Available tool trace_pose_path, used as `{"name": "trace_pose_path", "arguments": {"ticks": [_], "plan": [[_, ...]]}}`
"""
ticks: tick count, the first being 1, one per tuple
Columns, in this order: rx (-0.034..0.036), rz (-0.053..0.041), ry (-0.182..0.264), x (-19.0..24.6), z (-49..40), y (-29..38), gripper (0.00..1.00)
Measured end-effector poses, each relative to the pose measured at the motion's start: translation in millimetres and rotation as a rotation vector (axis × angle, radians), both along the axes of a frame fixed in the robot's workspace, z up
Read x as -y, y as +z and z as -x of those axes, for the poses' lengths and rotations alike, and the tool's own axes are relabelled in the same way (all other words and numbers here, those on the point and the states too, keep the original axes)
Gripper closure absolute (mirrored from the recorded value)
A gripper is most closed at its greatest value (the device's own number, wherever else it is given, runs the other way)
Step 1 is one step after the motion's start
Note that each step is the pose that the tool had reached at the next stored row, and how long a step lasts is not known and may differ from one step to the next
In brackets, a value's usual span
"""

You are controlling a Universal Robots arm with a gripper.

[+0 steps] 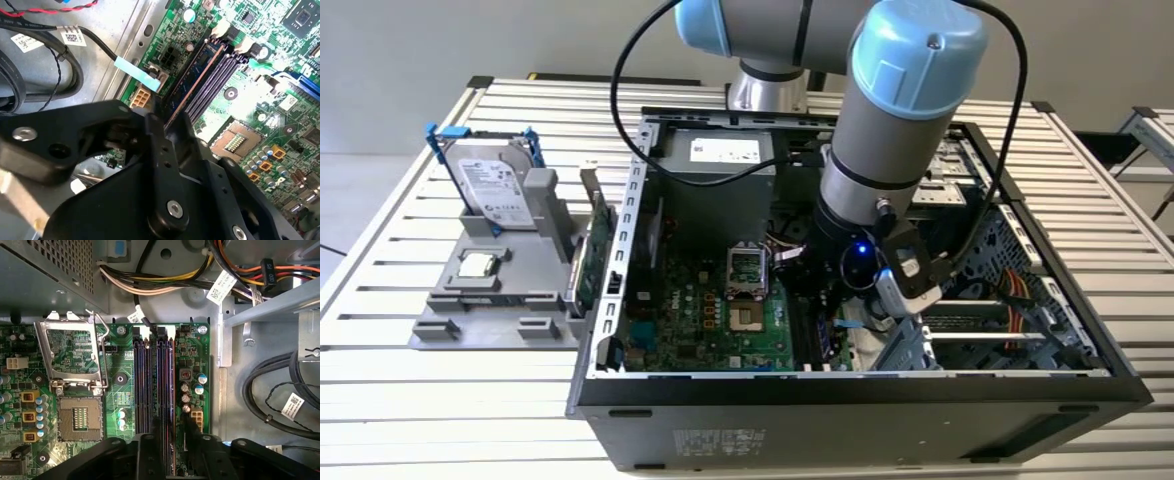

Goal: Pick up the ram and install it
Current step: 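Insert the ram into the slot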

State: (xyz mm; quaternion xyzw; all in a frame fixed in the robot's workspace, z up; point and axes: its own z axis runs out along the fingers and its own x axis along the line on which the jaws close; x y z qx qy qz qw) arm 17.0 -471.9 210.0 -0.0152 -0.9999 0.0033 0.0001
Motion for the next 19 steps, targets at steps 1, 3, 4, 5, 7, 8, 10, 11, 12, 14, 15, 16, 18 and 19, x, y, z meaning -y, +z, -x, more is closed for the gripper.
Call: {"name": "trace_pose_path", "arguments": {"ticks": [1,3,4,5,7,8,10,11,12,14,15,16,18,19], "plan": [[0.0000,0.0000,0.000,0.0,0.0,0.0,0.00],[0.0000,0.0001,0.000,0.0,0.0,0.0,0.00],[0.0000,0.0001,0.000,0.0,0.0,0.0,0.00],[-0.0001,0.0002,0.000,0.0,0.0,0.6,0.00],[0.0000,0.0000,0.000,0.0,0.0,2.8,0.00],[0.0000,-0.0002,0.000,0.0,0.0,5.1,0.00],[-0.0003,0.0004,0.000,0.0,0.0,10.7,0.00],[-0.0003,0.0004,0.000,0.0,0.0,13.7,0.00],[-0.0004,0.0003,0.000,0.0,0.0,16.4,0.00],[-0.0005,0.0006,0.000,0.0,0.0,21.4,0.00],[-0.0006,0.0005,0.000,0.0,0.0,23.8,0.00],[-0.0007,0.0003,0.000,0.0,0.0,26.0,0.00],[-0.0007,0.0004,0.000,0.0,0.0,30.2,0.00],[-0.0008,0.0004,0.000,0.0,0.0,32.0,0.00]]}}
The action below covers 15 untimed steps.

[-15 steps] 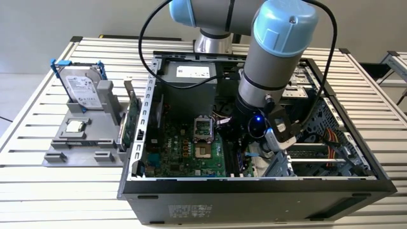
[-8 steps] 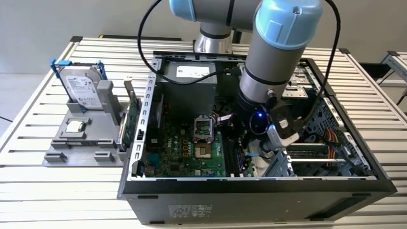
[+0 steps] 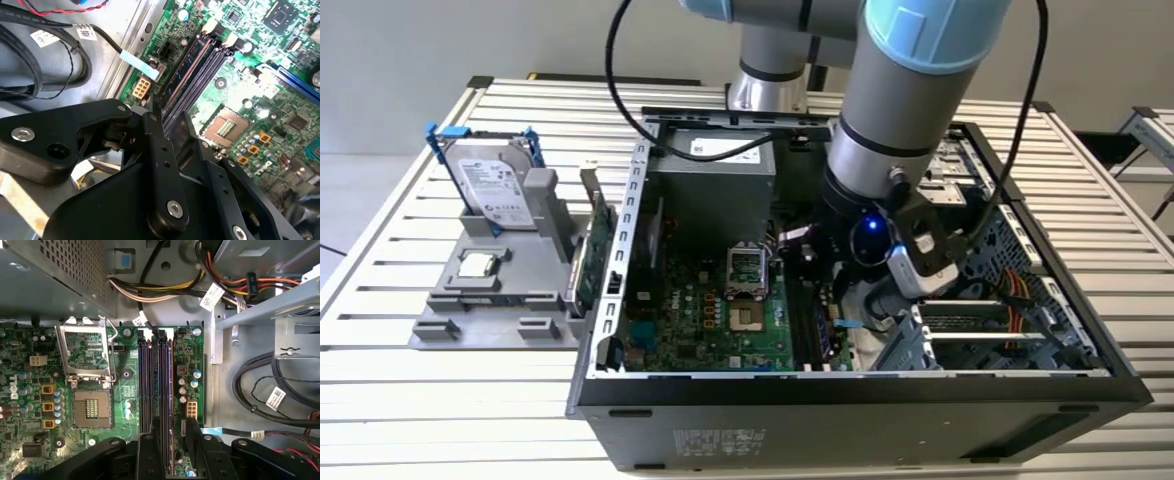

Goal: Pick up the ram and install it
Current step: 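Insert the ram into the slot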

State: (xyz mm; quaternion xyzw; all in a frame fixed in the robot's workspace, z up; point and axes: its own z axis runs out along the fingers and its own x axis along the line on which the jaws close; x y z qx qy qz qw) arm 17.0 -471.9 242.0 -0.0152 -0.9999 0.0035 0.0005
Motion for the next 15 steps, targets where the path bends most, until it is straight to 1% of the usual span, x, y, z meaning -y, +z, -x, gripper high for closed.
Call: {"name": "trace_pose_path", "arguments": {"ticks": [5,12,15], "plan": [[0.0000,0.0000,0.000,0.0,0.0,6.6,0.00],[0.0000,-0.0001,0.000,0.0,0.0,17.4,0.00],[0.0000,0.0001,0.000,0.0,0.0,19.9,0.00]]}}
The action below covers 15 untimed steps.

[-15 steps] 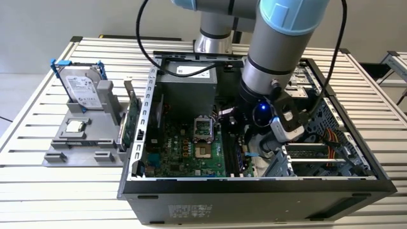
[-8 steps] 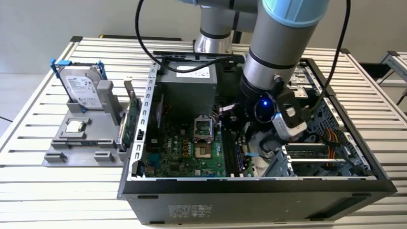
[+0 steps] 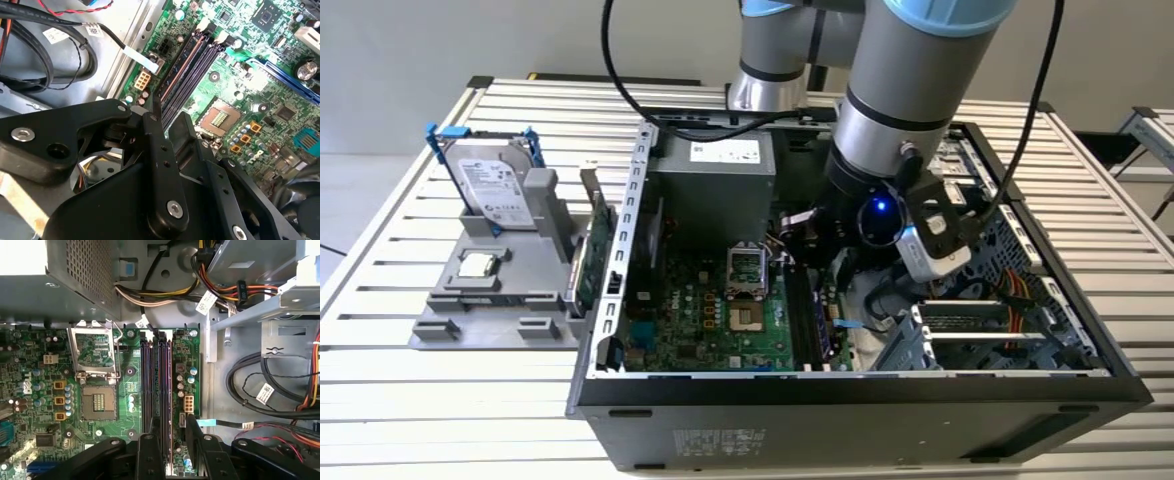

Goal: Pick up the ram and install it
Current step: 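Insert the ram into the slot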

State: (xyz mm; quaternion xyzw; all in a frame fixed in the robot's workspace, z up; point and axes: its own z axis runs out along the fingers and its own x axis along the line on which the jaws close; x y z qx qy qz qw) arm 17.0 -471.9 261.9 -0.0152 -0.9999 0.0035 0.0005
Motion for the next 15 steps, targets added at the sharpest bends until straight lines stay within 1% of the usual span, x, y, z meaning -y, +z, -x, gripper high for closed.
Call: {"name": "trace_pose_path", "arguments": {"ticks": [7,8,13,15], "plan": [[0.0000,0.0010,0.000,0.0,0.0,0.1,0.00],[0.0000,0.0011,0.000,0.0,0.0,0.1,1.00],[-0.0001,0.0014,0.000,0.0,0.0,0.1,1.00],[-0.0001,0.0037,0.000,0.0,0.0,0.2,1.00]]}}
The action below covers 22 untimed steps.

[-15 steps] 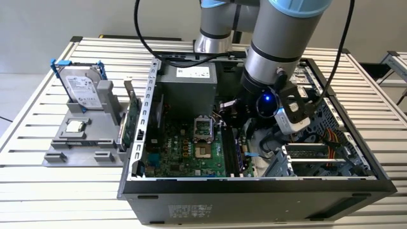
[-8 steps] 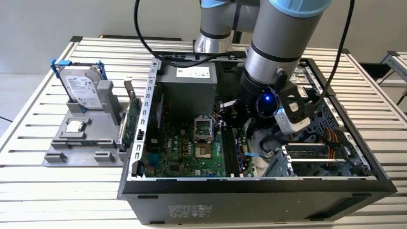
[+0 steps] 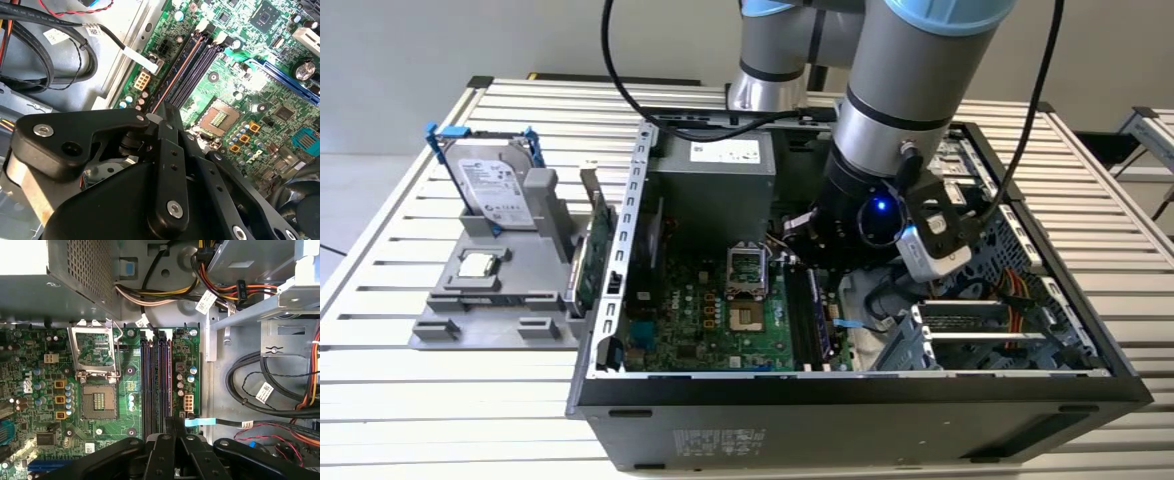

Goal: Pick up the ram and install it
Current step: 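Insert the ram into the slot, then press down the ram until it locks into place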

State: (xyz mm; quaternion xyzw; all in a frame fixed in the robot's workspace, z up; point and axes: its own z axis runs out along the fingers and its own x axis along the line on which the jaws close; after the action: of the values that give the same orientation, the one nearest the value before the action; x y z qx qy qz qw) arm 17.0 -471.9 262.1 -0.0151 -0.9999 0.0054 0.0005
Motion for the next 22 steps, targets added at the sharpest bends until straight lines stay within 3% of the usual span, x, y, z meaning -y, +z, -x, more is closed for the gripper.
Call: {"name": "trace_pose_path", "arguments": {"ticks": [12,22], "plan": [[-0.0001,0.0008,0.003,0.0,0.1,0.0,1.00],[0.0000,0.0008,0.109,-1.3,0.0,-0.1,1.00]]}}
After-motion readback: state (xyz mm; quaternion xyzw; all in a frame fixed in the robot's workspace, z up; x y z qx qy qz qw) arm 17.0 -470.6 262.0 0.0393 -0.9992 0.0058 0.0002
